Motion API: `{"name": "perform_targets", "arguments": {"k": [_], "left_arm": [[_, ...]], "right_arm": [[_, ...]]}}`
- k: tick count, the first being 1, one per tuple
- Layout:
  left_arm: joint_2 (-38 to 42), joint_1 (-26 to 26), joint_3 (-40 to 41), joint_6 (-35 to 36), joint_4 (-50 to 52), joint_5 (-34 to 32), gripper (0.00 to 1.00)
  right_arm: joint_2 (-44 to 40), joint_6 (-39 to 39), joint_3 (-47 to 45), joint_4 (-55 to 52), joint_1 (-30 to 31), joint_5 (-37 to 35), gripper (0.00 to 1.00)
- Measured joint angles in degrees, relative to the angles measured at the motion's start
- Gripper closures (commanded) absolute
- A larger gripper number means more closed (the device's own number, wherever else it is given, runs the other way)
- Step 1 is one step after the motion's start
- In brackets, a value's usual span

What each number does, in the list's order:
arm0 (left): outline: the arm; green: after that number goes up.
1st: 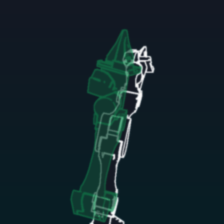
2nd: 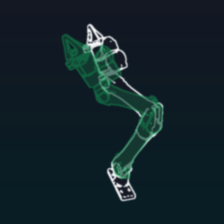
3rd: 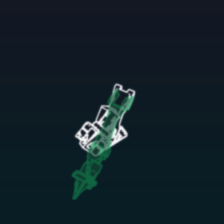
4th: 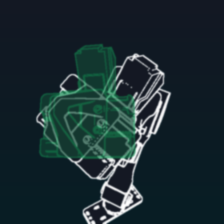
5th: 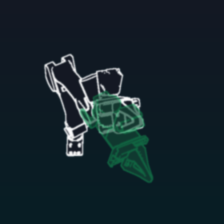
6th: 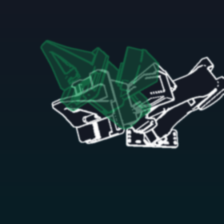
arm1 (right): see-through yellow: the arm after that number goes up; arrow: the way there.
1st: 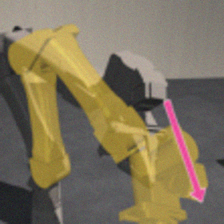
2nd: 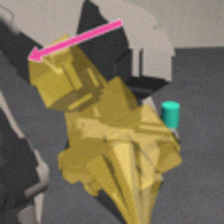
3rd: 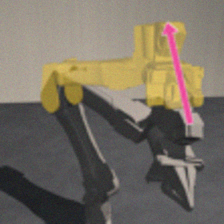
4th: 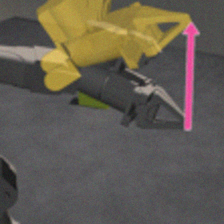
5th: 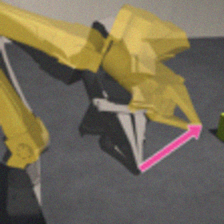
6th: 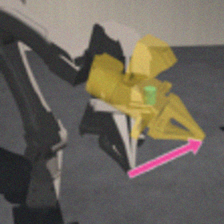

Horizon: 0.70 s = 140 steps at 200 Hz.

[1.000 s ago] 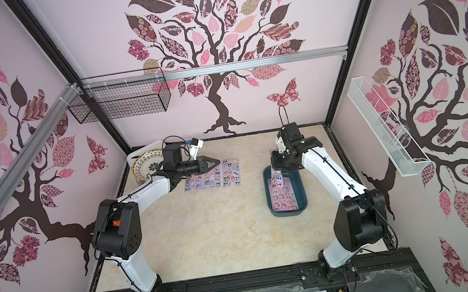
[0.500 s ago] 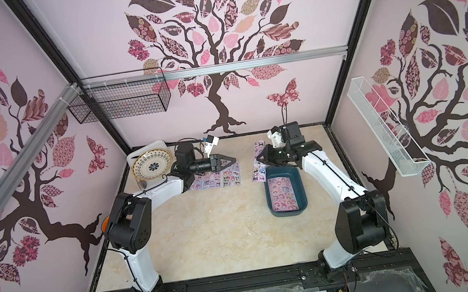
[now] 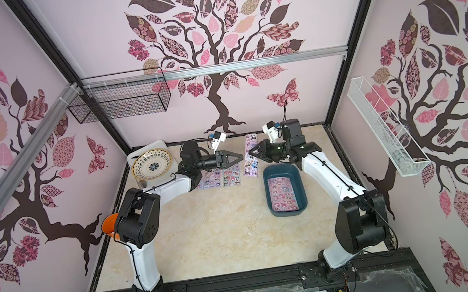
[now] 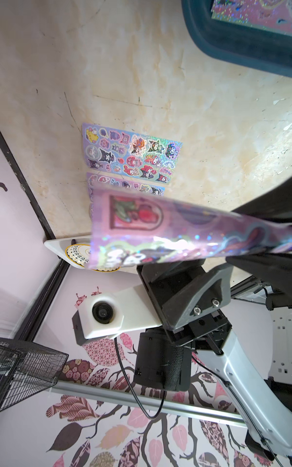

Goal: Take the stickers out of the storage box
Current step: Pick up the sticker from the storage box.

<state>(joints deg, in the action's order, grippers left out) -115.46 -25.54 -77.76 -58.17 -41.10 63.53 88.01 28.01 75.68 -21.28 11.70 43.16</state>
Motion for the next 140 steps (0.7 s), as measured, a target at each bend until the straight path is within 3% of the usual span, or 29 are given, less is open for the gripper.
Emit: {"name": "perform_targets", "arguments": {"k": [140], "left_arm": [[-3.7, -0.3, -0.8, -9.7, -9.9, 1.2, 0.71]], "right_arm": [[2.6, 1.6, -0.5, 2.4, 0.0, 1.4, 0.74]]}}
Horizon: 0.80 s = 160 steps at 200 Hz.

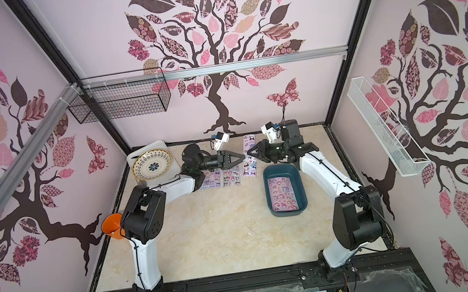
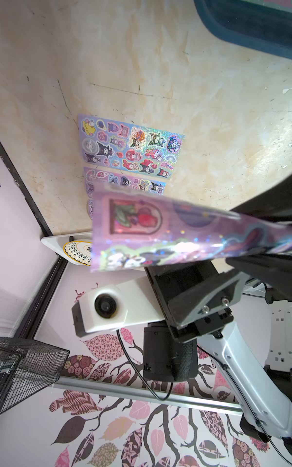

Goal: Take the stickers out of the storage box
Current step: Pick up the sticker from the storage box.

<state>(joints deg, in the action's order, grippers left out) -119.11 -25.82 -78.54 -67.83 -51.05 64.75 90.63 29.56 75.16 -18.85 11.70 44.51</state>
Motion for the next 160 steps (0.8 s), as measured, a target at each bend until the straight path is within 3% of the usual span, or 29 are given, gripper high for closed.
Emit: {"name": "perform_targets", "arguments": {"k": [40, 80, 91, 138, 160], "left_arm": [[0.0, 0.0, 0.0, -0.8, -0.8, 0.0, 0.79], [0.0, 0.0, 0.0, -0.5, -0.3, -0.2, 1.00], [0.0, 0.0, 0.0, -0.1, -0.1, -0.2, 1.00], [0.0, 0.7, 0.5, 0.5, 0.1, -1.1, 1.00], [0.7, 2.5, 3.5, -0.2, -1.3, -2.2, 1.00]], "right_arm": [[0.6, 0.0, -0.1, 0.0, 0.0, 0.0, 0.74], [0.6, 0.0, -0.1, 0.1, 0.0, 0.0, 0.70], [0.6, 0.1, -0.1, 0.1, 0.0, -0.1, 0.69], [0.4, 1.6, -2.1, 2.8, 0.0, -1.2, 0.27], [0.4, 3.2, -4.8, 5.5, -0.3, -1.9, 0.19]]}}
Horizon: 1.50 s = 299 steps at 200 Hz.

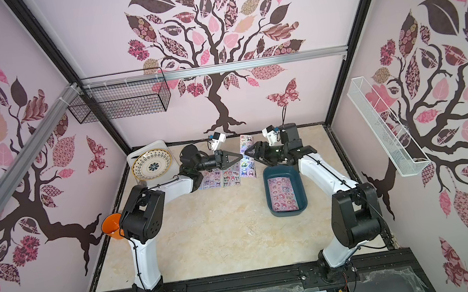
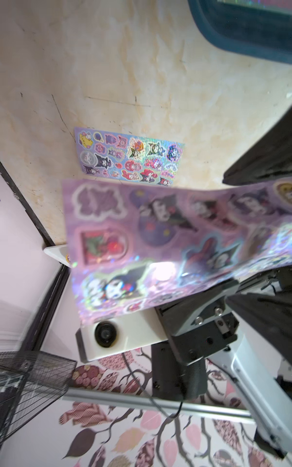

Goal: Take the stickers out of the storage box
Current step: Pick up the sticker from the storage box.

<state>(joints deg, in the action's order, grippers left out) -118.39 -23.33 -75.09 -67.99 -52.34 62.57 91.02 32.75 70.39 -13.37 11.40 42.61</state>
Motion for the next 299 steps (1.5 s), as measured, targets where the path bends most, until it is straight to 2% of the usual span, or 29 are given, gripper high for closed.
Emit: {"name": "perform_targets", "arguments": {"k": [21, 51, 134, 168, 220, 278, 299], "left_arm": [[0.5, 2.6, 3.4, -2.8, -4.2, -1.5, 1.00], [0.5, 4.9, 4.4, -7.4, -9.8, -3.2, 1.00], [0.5, 1.3, 2.0, -10.5, -13.1, -2.7, 1.00], [0.5, 2.0, 1.9, -10.7, -13.3, -2.8, 1.00], [-0.1, 5.9, 3.4, -11.0, -13.6, -3.4, 1.00], [-1.7, 5.7, 3.4, -11.5, -13.6, -3.5, 1.00], [-2.3, 5.7, 3.4, -11.5, -13.6, -3.4, 1.00]], "right_arm": [[0.0, 3.1, -2.8, 4.5, -0.1, -0.3, 0.14], [0.7, 11.5, -7.6, 17.8, -0.1, 1.7, 0.09], [9.2, 22.0, -6.2, 36.6, 2.9, 8.6, 0.08], [9.1, 23.0, -6.2, 39.5, 3.0, 10.6, 0.09], [8.4, 22.7, -6.2, 38.6, 3.0, 12.3, 0.13], [6.6, 22.1, -4.8, 37.8, 3.0, 13.0, 0.25], [6.6, 21.9, -4.7, 37.7, 3.0, 13.0, 0.33]]}}
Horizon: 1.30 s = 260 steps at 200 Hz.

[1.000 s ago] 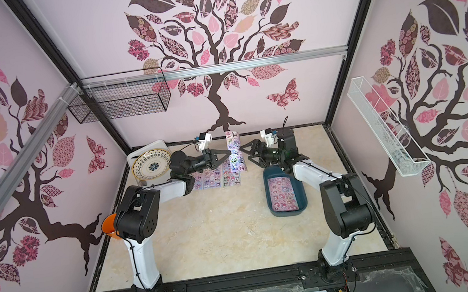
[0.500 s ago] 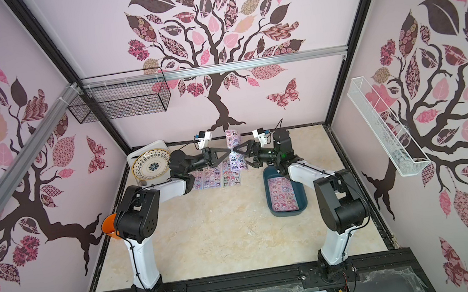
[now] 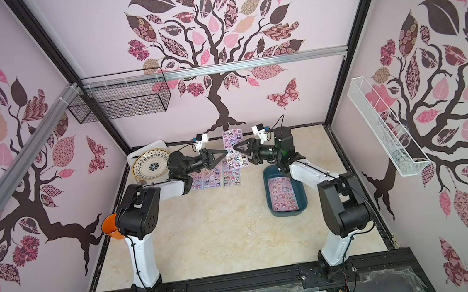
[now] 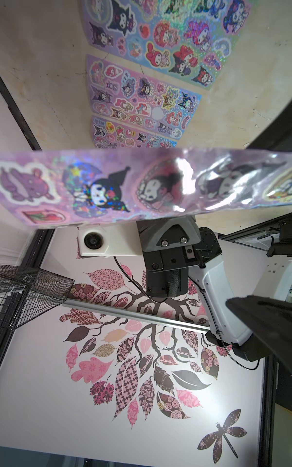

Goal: Take the stickers out of the storage box
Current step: Pick up the sticker from the storage box.

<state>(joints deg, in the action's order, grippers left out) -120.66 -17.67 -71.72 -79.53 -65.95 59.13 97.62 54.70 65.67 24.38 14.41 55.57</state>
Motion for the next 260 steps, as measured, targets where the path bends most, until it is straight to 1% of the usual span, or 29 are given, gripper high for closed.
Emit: {"name": "perform_targets", "arguments": {"k": [18, 38, 48, 59, 65, 72, 107, 115, 126, 138, 150, 228, 235, 250, 260], "left_arm": [[-0.5, 0.0, 0.0, 0.0, 0.1, 0.0, 1.00], [-0.6, 0.0, 0.0, 0.0, 0.5, 0.0, 1.00], [-0.6, 0.0, 0.0, 0.2, 0.7, 0.0, 1.00], [-0.6, 0.0, 0.0, 0.5, 1.2, 0.0, 1.00], [-0.6, -0.1, 0.0, 0.9, 1.7, 0.0, 1.00], [-0.6, -0.2, 0.0, 1.4, 2.3, 0.0, 1.00], [-0.6, -1.4, -0.3, 4.3, 6.2, 0.0, 1.00], [-0.6, -1.7, -0.5, 4.9, 7.0, 0.1, 1.00], [-0.6, -2.1, -0.9, 5.6, 8.1, 0.1, 1.00], [-0.6, -2.4, -1.0, 6.4, 8.9, 0.0, 1.00], [-0.6, -2.5, -1.0, 7.3, 9.9, 0.0, 1.00], [-0.5, -2.9, -1.3, 12.6, 16.3, 0.0, 1.00], [-0.5, -2.9, -1.4, 13.6, 17.6, -0.1, 0.95], [-0.1, -2.7, -1.4, 16.1, 21.4, -0.6, 0.90], [0.3, -2.4, -1.4, 18.8, 25.0, -1.4, 0.82]], "right_arm": [[0.0, -0.2, 0.0, -0.5, -0.1, -0.1, 0.42], [0.0, -1.3, 0.0, -2.4, -0.2, -0.5, 0.58], [0.0, -2.7, 0.2, -3.9, -0.3, -0.9, 0.69], [0.0, -3.5, 0.4, -6.1, -0.3, -2.0, 0.74], [0.0, -3.9, 0.4, -7.0, -0.3, -2.5, 0.79], [0.0, -4.7, 0.5, -8.0, -0.3, -3.1, 0.80], [0.0, -6.8, 0.6, -11.2, -0.3, -4.5, 0.83], [0.1, -7.3, 0.6, -11.6, -0.3, -4.7, 0.88], [0.1, -7.8, 0.6, -12.4, -0.3, -5.1, 0.90], [0.1, -8.4, 0.7, -13.2, -0.3, -5.7, 0.98], [0.1, -9.6, 1.3, -14.8, -0.3, -6.3, 1.00], [0.7, -17.9, 4.8, -27.8, 0.1, -12.3, 1.00], [0.9, -18.4, 5.1, -28.5, 0.2, -12.6, 1.00], [1.7, -19.3, 5.9, -30.0, 0.0, -13.8, 1.00], [2.3, -20.0, 6.4, -30.9, -0.1, -14.4, 1.00]]}}
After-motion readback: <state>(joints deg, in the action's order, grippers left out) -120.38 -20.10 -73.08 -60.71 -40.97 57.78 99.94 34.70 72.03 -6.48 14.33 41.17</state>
